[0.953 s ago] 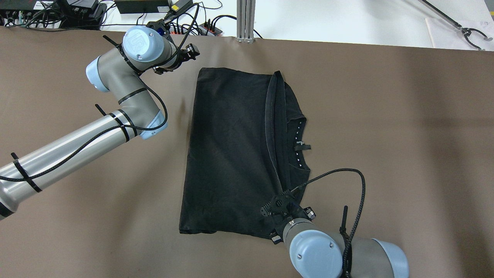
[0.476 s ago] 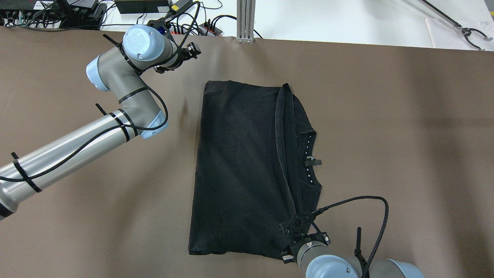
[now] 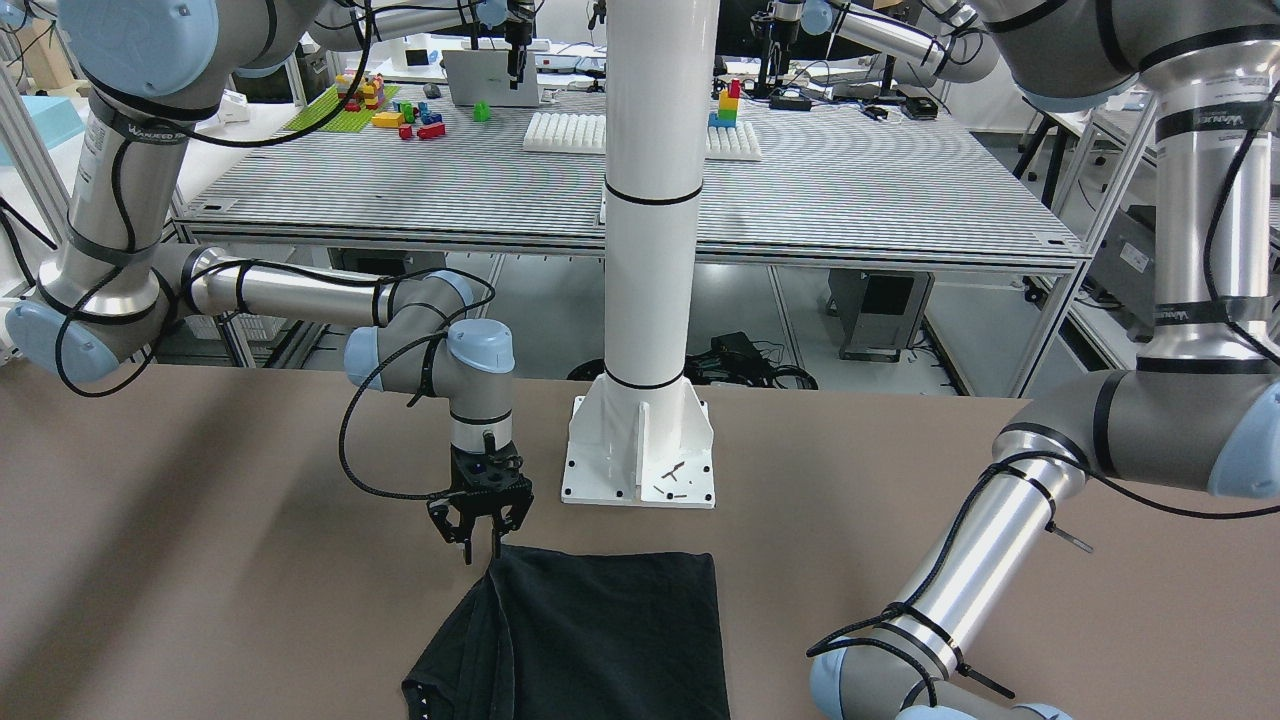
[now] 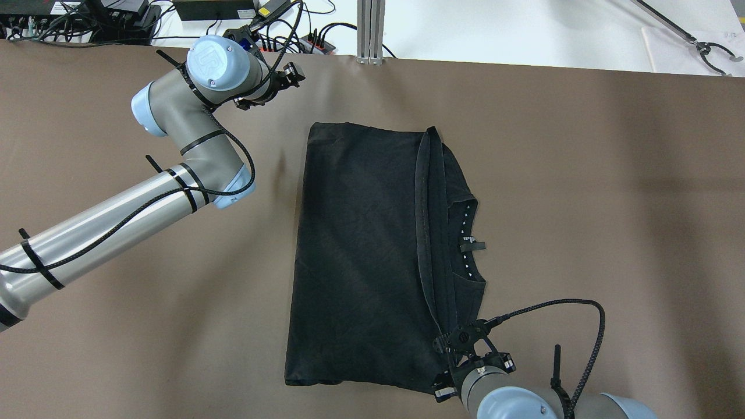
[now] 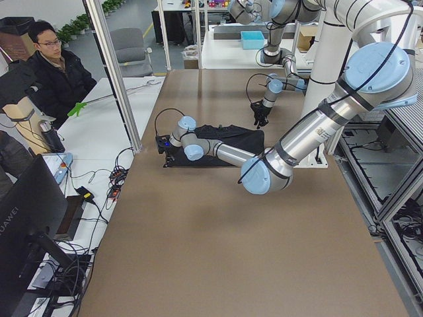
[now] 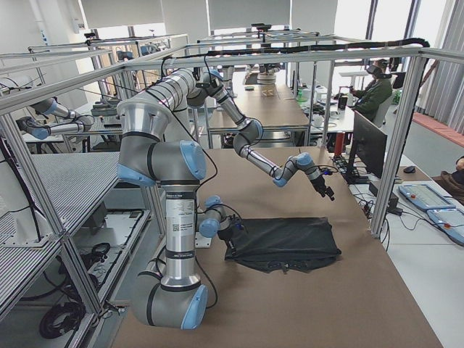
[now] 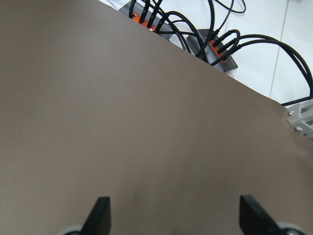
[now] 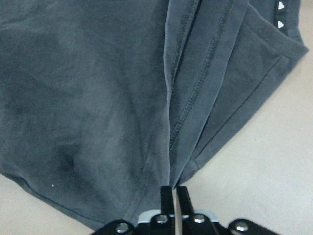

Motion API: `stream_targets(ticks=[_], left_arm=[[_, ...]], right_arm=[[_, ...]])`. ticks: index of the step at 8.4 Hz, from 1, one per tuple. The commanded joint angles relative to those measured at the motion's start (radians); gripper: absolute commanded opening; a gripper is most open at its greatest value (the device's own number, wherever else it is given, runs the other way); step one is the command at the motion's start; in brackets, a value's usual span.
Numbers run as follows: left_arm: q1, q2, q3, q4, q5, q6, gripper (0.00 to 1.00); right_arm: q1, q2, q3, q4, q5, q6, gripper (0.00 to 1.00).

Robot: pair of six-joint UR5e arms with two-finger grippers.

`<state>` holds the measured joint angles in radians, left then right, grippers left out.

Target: Fold clothes

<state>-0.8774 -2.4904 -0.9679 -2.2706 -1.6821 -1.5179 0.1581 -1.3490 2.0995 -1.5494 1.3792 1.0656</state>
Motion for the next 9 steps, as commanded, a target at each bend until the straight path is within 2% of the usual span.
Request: stream_targets(ticks=[1, 3, 9], left_arm=[[0.000, -0.002, -0.003, 0.000, -0.007, -0.001, 0.93], [-0.002, -0.001, -0.008, 0.002, -0.008, -0.001, 0.93], [-0.002, 0.010, -0.026, 0.002, -0.008, -0.011, 0.93]], right_arm=[[0.090, 0.090, -0.062, -0.009, 0.000, -0.045, 0.95], [0.153, 0.181, -0.177, -0.006, 0.014, -0.082, 0.94], [0.179, 0.203, -0.266, 0.024, 0.017, -0.113, 0.94]])
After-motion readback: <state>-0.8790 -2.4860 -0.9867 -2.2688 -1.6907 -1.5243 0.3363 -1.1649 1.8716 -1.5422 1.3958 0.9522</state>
